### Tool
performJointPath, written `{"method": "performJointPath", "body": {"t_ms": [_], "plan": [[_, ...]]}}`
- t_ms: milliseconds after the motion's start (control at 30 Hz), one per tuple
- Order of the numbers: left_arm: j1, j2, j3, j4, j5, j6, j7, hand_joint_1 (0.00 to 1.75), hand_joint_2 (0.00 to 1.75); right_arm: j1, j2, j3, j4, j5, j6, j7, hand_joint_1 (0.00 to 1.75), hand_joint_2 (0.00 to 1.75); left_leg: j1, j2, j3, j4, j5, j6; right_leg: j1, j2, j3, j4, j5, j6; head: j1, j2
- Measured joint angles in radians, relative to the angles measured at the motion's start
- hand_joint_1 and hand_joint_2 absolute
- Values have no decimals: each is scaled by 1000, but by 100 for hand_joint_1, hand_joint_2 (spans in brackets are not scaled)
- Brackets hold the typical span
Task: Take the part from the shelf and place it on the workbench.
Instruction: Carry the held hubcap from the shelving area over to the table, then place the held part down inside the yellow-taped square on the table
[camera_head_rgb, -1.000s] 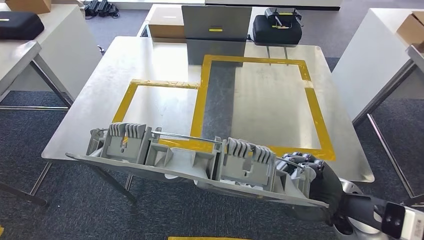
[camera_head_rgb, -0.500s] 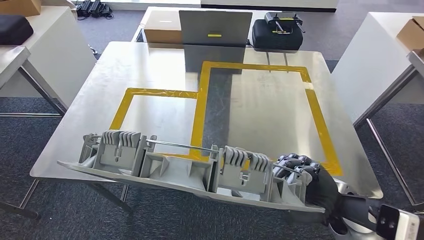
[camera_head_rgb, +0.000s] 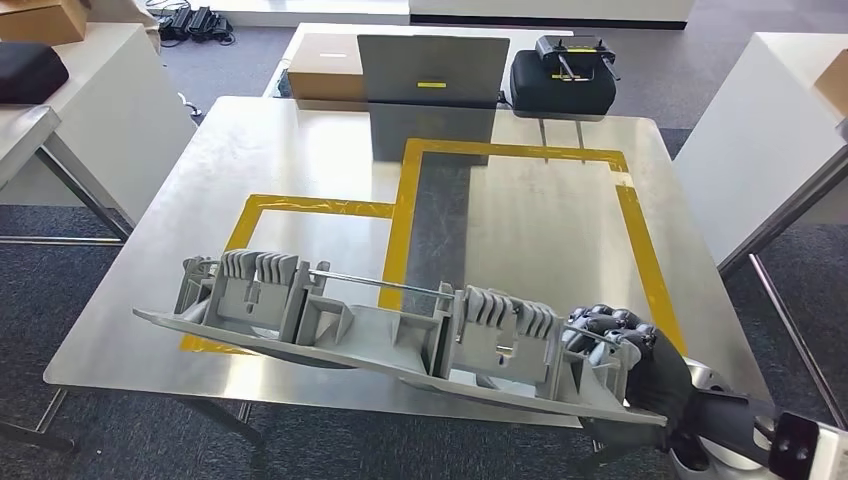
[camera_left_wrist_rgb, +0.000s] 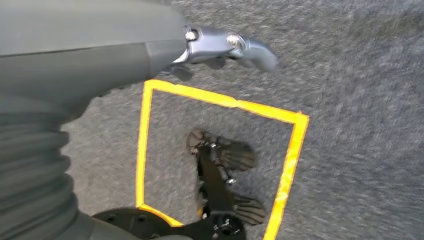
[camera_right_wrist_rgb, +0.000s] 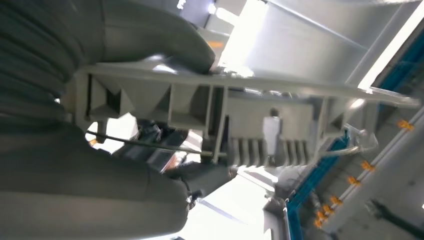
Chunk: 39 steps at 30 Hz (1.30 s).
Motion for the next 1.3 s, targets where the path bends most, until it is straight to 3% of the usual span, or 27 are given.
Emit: {"method": "performJointPath", "body": {"t_ms": [67,167,200,233,300,333,400,433,567,633,733,900,1300], "plan": [[-3,0,1,0,3,0,-2,0,175,-13,-1,-1,0,1,-3,6,175,175,1,1,-29,65,-27,-9,-4,-1,20,-6,-4,-10,-4,0],[-6,0,9,1,9,1,-4,0,175,-26,-1,-1,0,11,-13,19,175,175,2,1,-141,237,-98,-17,-4,0,32,-7,-17,-18,-10,0],[-5,0,12,1,10,2,-4,0,175,-26,-1,-1,0,19,-19,23,175,175,2,1,-166,258,-99,-17,-4,1,37,-7,-21,-18,-10,0],[-3,0,15,1,12,3,-4,0,175,-26,-1,-1,0,31,-27,26,175,175,3,1,-173,243,-77,-17,-4,1,44,-7,-27,-17,-11,0],[-2,0,19,1,18,5,-4,0,175,-28,-1,-4,-2,57,-45,30,175,175,3,1,-144,126,17,-15,-5,2,60,-5,-39,-11,-13,0],[-2,0,21,1,20,5,-4,0,175,-30,-1,-6,-3,71,-55,32,175,175,3,1,-127,63,49,-12,-5,2,66,-3,-44,-6,-14,0],[-2,0,24,0,21,6,-4,0,175,-35,-3,-13,-7,101,-77,37,175,175,1,2,-108,-2,75,-1,-2,3,66,1,-52,4,-15,0],[-1,-1,25,0,21,7,-4,0,175,-37,-4,-17,-9,120,-89,39,175,175,0,1,-107,-5,73,5,0,3,65,4,-55,8,-15,0],[2,-7,31,1,22,8,-9,0,175,-37,-20,-48,-19,210,-156,43,175,175,0,-3,-106,-7,87,13,4,3,69,-3,-54,-10,-12,0],[2,-9,33,1,22,7,-13,0,175,-30,-34,-76,-23,239,-184,42,175,175,0,-4,-104,-7,85,19,4,2,73,-10,-54,-10,-11,0],[2,-11,38,1,21,2,-17,0,175,-18,-53,-131,-31,322,-238,45,175,175,-1,-3,-104,-7,83,25,4,2,77,-17,-53,-3,-9,0],[3,-11,41,1,18,-1,-13,0,175,21,-82,-258,-35,489,-360,74,175,175,-3,-3,-104,-6,82,30,0,1,80,-25,-51,30,-9,0],[-1,-14,41,1,0,-6,-6,0,175,71,-174,-416,19,863,-598,228,175,175,-3,-1,-103,-9,83,29,1,2,78,-22,-51,31,-9,0]]}}
